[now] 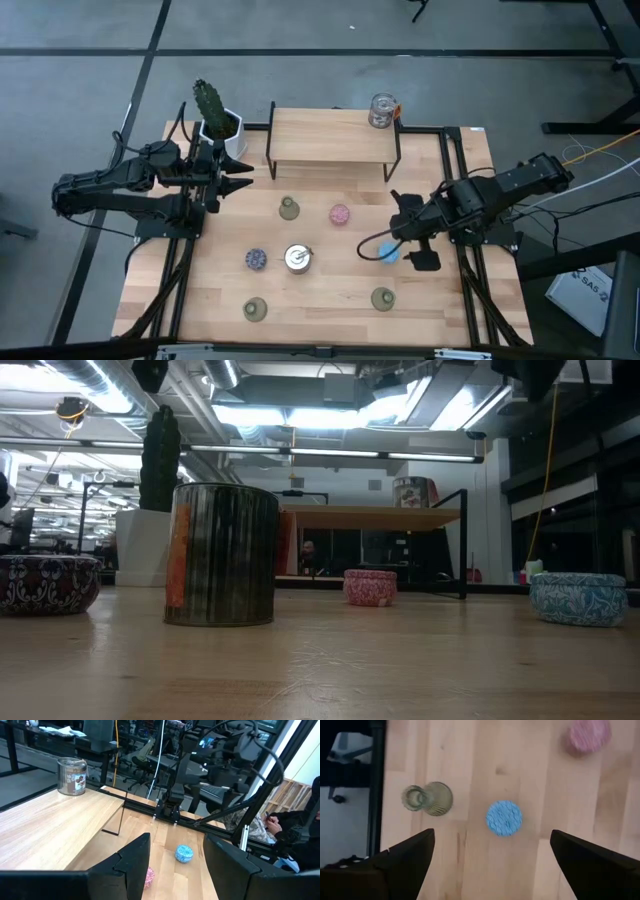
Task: Pick & Place candle stick holders
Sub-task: Put the right green glass candle holder on the shelf
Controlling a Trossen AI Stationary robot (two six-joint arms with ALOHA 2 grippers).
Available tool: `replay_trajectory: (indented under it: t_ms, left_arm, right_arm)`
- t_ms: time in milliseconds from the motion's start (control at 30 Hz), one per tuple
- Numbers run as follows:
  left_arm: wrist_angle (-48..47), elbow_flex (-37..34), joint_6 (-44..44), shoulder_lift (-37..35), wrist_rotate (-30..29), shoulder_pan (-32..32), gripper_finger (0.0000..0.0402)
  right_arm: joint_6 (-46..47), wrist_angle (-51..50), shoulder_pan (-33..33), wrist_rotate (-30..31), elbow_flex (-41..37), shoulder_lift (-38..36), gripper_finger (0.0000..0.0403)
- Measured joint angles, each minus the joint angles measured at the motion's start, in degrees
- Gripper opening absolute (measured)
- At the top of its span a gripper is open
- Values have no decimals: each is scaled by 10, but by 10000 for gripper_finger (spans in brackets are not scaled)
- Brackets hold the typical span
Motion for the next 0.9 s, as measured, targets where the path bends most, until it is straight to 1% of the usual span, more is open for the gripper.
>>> replay_trajectory:
  t_ms: [167, 333, 633, 900]
  left_arm:
    - [0, 0, 4, 0, 0, 0, 180]
    - [0, 0, 4, 0, 0, 0, 180]
    - [0, 0, 4, 0, 0, 0, 180]
    - [0, 0, 4, 0, 2, 0, 180]
  right_arm:
    - [-14, 12, 9, 0, 0, 2, 399]
    - [-11, 5, 13, 0, 0, 5, 399]
    - [-12, 14, 38, 0, 0, 18, 399]
    - [-25, 52, 57, -5, 0, 38, 399]
